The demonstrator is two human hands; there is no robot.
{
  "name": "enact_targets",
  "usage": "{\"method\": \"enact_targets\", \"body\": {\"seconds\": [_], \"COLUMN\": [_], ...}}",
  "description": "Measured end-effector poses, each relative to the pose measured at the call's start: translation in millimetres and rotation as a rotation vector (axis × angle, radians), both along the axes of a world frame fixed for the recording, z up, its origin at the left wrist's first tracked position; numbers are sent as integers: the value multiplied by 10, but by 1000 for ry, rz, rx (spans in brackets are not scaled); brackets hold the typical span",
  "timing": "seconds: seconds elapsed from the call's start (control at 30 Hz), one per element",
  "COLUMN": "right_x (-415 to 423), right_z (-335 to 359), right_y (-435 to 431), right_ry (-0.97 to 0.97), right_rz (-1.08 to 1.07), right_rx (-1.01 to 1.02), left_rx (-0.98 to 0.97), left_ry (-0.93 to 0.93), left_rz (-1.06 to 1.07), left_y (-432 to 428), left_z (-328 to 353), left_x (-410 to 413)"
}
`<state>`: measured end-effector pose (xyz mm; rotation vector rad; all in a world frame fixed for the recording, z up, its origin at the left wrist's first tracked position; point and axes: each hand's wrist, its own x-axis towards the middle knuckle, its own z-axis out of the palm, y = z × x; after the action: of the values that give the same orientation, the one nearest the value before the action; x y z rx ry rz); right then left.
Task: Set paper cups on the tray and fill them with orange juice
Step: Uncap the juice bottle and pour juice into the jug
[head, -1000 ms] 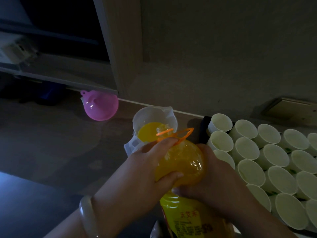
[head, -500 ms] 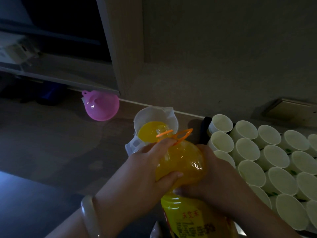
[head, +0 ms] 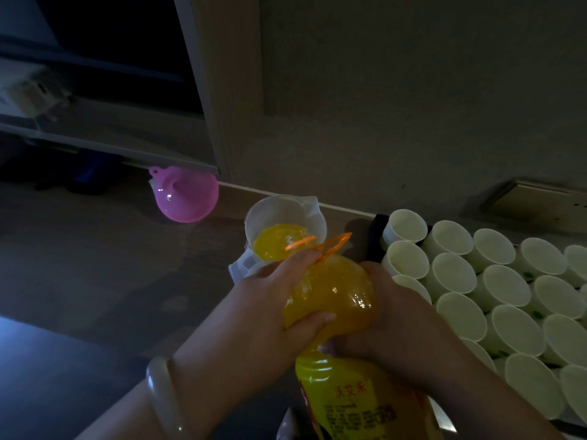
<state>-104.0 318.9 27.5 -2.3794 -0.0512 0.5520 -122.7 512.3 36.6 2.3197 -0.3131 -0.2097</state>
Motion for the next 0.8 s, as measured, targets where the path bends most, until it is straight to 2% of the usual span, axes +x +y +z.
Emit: {"method": "enact_targets", "body": {"seconds": [0.8], "right_x": [12], "right_z": [52], "right_y": [-38], "right_ry": [28], "right_rz": [11], "right_rx": [-21], "left_rx": [19], "left_ry": [-3], "left_rz": [7], "left_y": [-45], "left_z": [-12], "left_x": [-12]}}
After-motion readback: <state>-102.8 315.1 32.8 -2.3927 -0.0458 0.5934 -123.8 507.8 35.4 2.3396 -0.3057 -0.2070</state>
